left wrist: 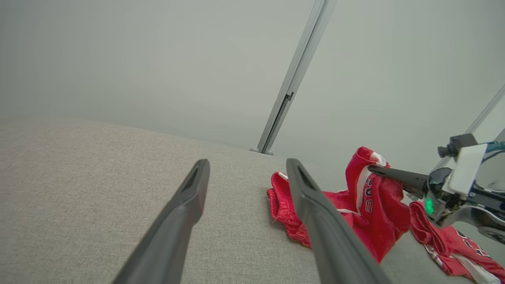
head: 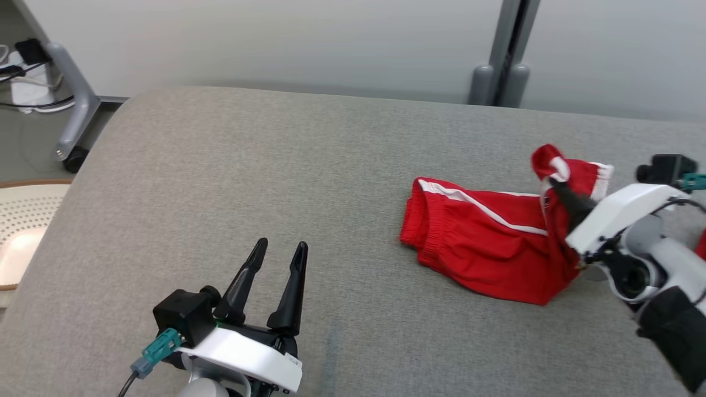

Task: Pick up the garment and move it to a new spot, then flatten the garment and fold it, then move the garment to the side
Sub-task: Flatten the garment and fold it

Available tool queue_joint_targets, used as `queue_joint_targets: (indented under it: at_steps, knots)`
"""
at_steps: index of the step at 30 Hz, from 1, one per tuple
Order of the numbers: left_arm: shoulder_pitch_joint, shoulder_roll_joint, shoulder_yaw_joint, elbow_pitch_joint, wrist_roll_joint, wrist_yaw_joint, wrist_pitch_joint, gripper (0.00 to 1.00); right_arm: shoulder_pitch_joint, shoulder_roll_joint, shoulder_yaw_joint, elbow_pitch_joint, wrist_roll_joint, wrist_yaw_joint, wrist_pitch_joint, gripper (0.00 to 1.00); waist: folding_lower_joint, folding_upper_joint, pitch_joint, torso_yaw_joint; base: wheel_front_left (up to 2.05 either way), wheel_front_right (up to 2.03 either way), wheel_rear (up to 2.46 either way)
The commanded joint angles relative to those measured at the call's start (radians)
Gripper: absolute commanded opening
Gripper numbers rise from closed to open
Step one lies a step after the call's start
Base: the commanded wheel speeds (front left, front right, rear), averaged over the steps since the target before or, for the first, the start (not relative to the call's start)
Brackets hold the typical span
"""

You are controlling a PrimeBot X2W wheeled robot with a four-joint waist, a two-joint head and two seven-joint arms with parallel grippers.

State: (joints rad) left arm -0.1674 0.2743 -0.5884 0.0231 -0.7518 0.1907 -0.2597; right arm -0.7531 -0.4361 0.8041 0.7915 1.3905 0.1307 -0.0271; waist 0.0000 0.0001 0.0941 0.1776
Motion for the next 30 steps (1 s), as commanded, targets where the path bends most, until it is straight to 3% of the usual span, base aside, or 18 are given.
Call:
queue_joint_targets:
  at_steps: [1,5,13,14,15,16,24,30]
  knots:
    - [0.004,-0.002,0.004,0.006,0.005,-0.006,-0.004,1.0,-0.007,0.017,0.003,0.007,0.004,0.0,0.003,0.0,0.0,-0.0001,-0.004,0.018,0.0,0.0,0.0]
    - [-0.004,-0.024,0.005,0.023,0.014,-0.025,-0.004,1.0,-0.037,0.116,0.014,0.06,0.007,0.0,0.011,0.0,0.0,-0.0001,0.011,0.063,0.0,0.0,0.0]
    - [-0.019,-0.039,0.008,0.053,0.022,-0.042,-0.005,1.0,-0.092,0.236,0.056,0.218,-0.033,0.0,0.039,0.0,0.0,-0.0001,0.04,0.122,0.0,0.0,0.0]
    - [-0.021,-0.04,0.01,0.056,0.024,-0.044,-0.005,1.0,-0.094,0.246,0.061,0.224,-0.036,0.0,0.041,0.12,0.0,-0.0001,0.041,0.124,0.0,0.0,0.0]
    - [-0.021,-0.041,0.012,0.059,0.024,-0.046,-0.005,1.0,-0.095,0.251,0.065,0.23,-0.041,0.0,0.04,0.32,0.0,-0.0001,0.042,0.126,0.0,0.0,0.0]
    - [-0.022,-0.042,0.014,0.061,0.024,-0.047,-0.005,1.0,-0.096,0.256,0.067,0.235,-0.042,0.0,0.039,1.0,0.0,-0.0001,0.042,0.126,0.0,0.0,0.0]
    - [-0.007,-0.038,0.026,0.073,0.03,-0.048,-0.005,1.0,-0.081,0.246,0.077,0.167,-0.049,0.0,-0.014,1.0,0.0,-0.0001,0.022,0.072,0.0,0.0,0.0]
    - [0.012,-0.027,0.04,0.064,0.034,-0.037,-0.005,1.0,-0.047,0.141,0.062,0.039,-0.068,0.0,-0.113,1.0,0.0,-0.0001,0.0,0.012,0.0,0.0,0.0]
